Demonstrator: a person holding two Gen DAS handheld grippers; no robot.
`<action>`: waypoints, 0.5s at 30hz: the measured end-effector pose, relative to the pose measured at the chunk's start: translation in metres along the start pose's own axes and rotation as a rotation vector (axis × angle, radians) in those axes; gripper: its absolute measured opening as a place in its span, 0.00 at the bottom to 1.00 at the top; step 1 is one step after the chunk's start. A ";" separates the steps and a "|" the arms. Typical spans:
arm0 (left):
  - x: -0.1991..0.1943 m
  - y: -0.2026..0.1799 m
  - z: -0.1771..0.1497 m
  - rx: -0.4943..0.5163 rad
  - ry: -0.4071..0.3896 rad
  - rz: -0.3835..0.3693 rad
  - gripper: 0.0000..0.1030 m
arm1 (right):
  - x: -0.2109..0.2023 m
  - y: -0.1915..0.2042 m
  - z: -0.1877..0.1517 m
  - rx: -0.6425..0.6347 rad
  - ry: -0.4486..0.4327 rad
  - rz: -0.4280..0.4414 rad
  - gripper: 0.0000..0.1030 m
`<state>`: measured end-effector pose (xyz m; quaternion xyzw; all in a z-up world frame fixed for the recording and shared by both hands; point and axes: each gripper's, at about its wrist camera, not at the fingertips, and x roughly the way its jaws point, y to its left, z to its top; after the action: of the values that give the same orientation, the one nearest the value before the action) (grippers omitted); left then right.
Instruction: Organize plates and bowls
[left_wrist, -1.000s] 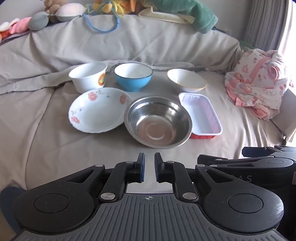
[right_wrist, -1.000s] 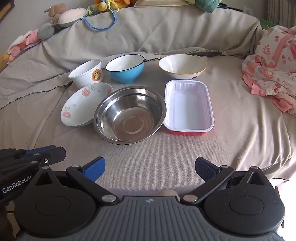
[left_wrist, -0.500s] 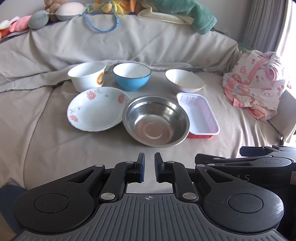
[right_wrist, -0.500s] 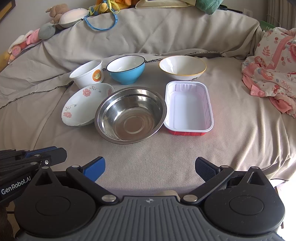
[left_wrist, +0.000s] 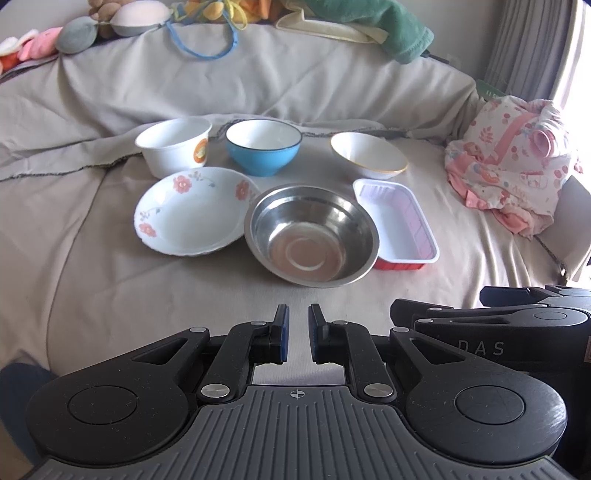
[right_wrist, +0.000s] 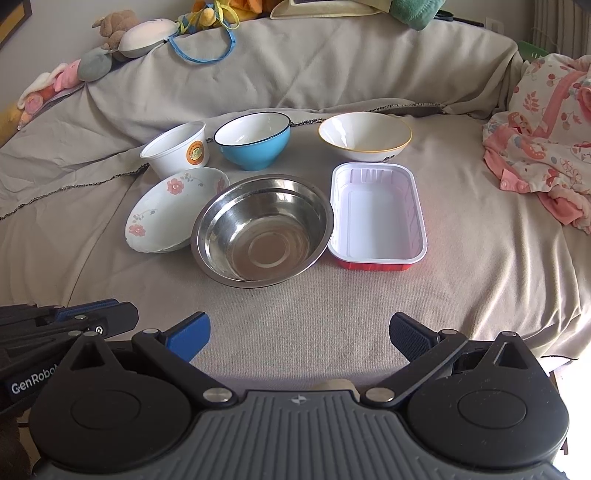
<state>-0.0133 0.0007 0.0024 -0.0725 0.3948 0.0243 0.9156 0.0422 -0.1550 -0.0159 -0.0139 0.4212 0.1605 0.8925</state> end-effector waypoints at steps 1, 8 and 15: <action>0.000 0.000 0.001 0.000 0.000 0.000 0.13 | 0.000 0.000 0.000 0.001 0.000 0.000 1.00; 0.000 0.001 -0.001 -0.005 0.005 0.001 0.13 | -0.002 0.002 0.001 -0.002 -0.002 0.000 1.00; 0.000 0.001 -0.001 -0.004 0.005 0.000 0.13 | -0.003 0.003 0.001 -0.003 -0.003 -0.001 1.00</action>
<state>-0.0139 0.0016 0.0012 -0.0745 0.3971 0.0251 0.9144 0.0404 -0.1529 -0.0123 -0.0150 0.4197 0.1608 0.8932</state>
